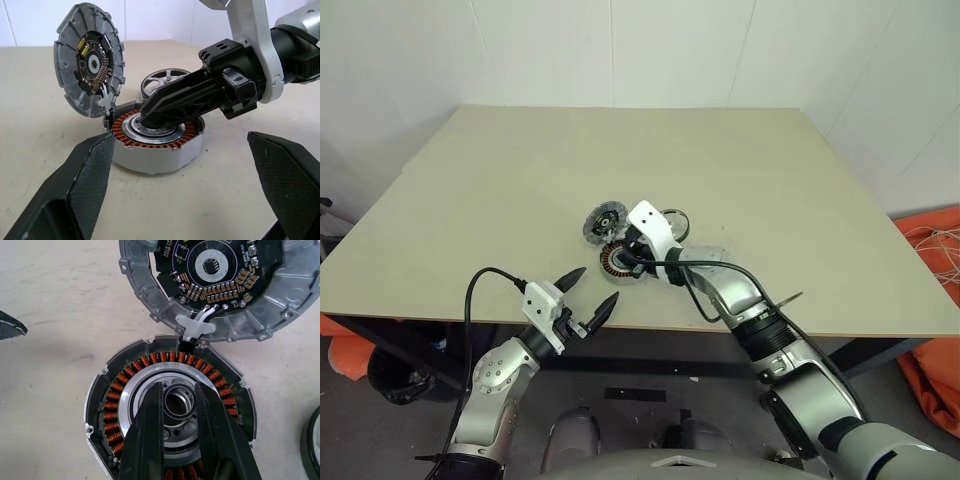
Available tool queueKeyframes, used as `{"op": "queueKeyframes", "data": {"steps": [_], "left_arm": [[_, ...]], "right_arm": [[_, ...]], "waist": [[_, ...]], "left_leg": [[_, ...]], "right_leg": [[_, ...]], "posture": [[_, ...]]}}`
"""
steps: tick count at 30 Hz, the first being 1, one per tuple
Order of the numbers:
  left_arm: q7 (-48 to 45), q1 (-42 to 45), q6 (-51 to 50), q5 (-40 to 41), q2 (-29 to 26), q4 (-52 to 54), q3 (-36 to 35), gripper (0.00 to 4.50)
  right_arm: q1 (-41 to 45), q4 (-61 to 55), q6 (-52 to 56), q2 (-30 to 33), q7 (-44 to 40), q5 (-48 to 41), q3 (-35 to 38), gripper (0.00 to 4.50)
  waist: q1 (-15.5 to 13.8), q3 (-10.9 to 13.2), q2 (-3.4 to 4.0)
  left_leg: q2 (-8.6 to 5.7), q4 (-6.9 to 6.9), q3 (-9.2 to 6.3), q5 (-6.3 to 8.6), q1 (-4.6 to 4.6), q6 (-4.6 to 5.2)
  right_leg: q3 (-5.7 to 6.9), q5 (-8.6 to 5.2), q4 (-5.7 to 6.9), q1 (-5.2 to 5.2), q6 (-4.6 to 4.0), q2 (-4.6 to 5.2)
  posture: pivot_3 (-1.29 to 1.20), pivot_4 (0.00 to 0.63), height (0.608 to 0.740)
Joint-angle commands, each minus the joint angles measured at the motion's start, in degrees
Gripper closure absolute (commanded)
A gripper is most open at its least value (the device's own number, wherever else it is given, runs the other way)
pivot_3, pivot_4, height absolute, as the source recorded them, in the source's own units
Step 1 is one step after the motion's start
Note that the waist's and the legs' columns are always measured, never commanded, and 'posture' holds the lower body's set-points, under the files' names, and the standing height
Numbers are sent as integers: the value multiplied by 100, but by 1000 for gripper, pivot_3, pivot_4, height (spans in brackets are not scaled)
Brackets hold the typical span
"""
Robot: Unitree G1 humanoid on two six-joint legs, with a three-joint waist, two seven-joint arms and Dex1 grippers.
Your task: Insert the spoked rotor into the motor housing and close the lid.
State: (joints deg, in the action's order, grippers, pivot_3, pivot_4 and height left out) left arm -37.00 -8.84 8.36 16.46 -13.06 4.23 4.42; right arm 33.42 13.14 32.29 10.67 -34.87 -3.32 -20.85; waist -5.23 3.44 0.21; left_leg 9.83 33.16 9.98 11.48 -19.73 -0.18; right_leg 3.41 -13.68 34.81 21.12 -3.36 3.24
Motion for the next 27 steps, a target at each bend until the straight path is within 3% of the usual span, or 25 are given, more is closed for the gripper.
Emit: {"op": "queueKeyframes", "data": {"steps": [1, 14, 19, 27], "left_arm": [[-8, 71, 44, 61, -8, 206, -18, 0], [-28, 82, 61, 73, 5, 144, -15, 0], [-39, 83, 46, 80, 6, 139, -7, 0], [-63, 60, 57, 83, 5, 132, -2, 0]], "right_arm": [[2, -185, -40, 45, -66, -12, 123, 3904], [-67, -329, 75, 25, -182, -23, 89, 3904], [-19, -284, 21, -8, -88, 23, 124, 2362], [20, -375, -23, -36, 7, -33, 269, 2362]], "waist": [[0, 0, 0], [-2, 0, 0], [-2, 0, 0], [-1, 0, 0]], "left_leg": [[0, 0, 0, 0, 0, 0], [0, 0, 0, 0, 2, 0], [0, 0, 0, 0, 0, 0], [0, 0, 0, 0, 0, 0]], "right_leg": [[0, 0, 0, 0, 0, 0], [0, 0, 0, -2, 0, 0], [0, 0, 0, 0, 0, 0], [0, 0, 0, 1, -1, 0]], "posture": [[0, 0, 740], [0, 0, 740], [0, 0, 740], [0, 0, 740]]}}
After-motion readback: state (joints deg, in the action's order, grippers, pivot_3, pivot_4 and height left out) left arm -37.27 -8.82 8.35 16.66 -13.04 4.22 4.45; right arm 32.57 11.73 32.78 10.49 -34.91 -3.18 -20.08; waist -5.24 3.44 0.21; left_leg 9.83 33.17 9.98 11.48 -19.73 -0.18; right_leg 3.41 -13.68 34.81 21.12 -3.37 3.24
